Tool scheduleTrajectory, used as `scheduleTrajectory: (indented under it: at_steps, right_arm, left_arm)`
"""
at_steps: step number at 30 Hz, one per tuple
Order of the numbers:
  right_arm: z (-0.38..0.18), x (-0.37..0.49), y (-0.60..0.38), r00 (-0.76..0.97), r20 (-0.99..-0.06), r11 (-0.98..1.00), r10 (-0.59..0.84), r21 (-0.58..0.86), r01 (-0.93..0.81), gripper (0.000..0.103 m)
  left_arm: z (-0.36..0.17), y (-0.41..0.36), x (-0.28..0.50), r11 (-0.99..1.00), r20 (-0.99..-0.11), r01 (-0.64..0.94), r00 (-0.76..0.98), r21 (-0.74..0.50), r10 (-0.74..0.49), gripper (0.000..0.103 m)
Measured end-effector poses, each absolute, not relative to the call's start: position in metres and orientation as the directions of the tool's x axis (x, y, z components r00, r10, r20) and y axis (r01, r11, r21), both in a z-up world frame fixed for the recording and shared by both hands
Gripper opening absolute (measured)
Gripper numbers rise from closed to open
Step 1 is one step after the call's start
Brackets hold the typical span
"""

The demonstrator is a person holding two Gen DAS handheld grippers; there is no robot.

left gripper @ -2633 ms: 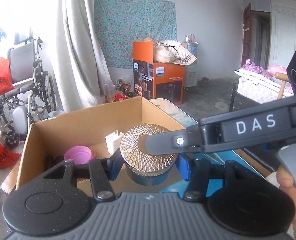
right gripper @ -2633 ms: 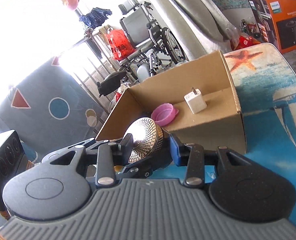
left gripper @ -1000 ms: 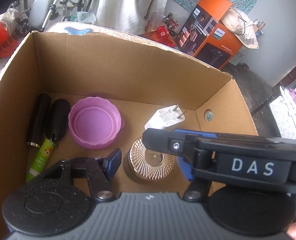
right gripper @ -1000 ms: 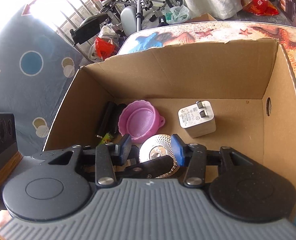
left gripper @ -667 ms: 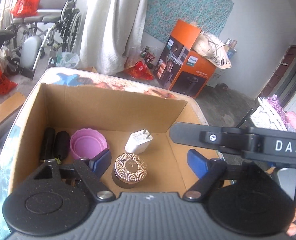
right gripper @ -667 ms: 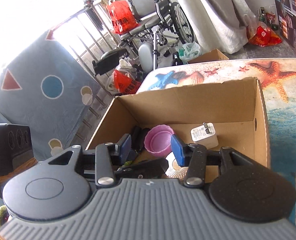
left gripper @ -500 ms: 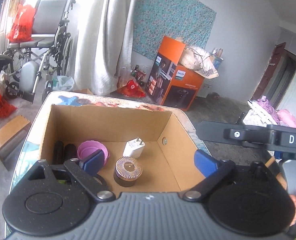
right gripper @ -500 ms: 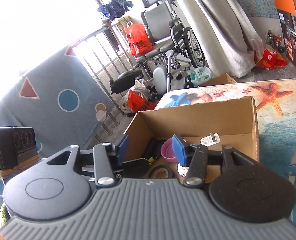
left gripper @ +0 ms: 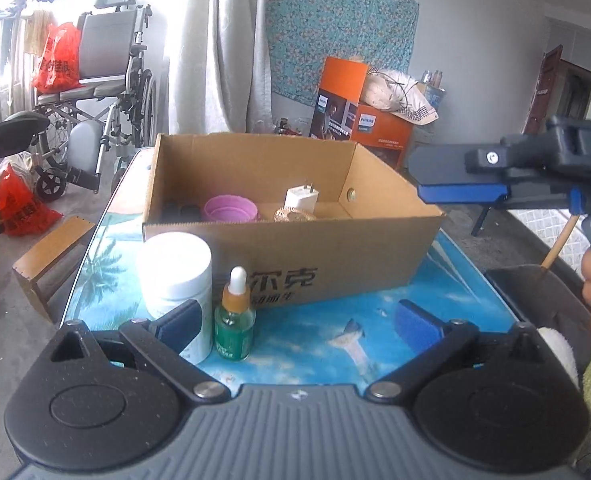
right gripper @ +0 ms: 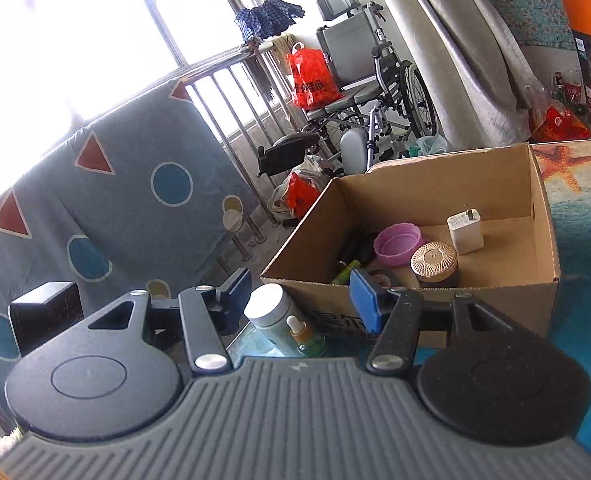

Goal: Organize rigid objects
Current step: 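Withdraw the right tool toward the green dropper bottle, then lower the right tool around the green dropper bottle and close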

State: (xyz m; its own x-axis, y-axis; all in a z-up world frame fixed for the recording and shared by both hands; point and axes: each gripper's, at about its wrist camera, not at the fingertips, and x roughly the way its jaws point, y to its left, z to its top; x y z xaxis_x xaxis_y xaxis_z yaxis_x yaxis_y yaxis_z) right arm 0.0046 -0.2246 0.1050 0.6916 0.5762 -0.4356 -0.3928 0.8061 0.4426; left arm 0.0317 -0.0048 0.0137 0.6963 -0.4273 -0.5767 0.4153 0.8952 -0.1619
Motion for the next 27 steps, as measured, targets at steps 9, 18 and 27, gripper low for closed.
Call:
scheduleTrajectory:
  at_steps: [9,18,27]
  right_arm:
    - [0.081,0.033,-0.151,0.613,-0.54,0.816,0.577,0.347,-0.462,0.054]
    - [0.056,0.065,-0.11,0.58,-0.622,0.836,0.526,0.254,-0.486,0.047]
    - [0.037,0.085,-0.107,0.568,-0.658,0.854,0.495,0.246,-0.459,0.026]
  left_arm:
    - [-0.034,-0.002,0.037,0.933,-0.622,0.346,0.71,-0.098,-0.329,0.093]
    - [-0.056,0.004,0.056,0.935,-0.649,0.33,0.686,-0.128,-0.33,0.068]
    - [-0.064,0.001,0.07,0.929,-0.643,0.343,0.683,-0.135,-0.346,0.062]
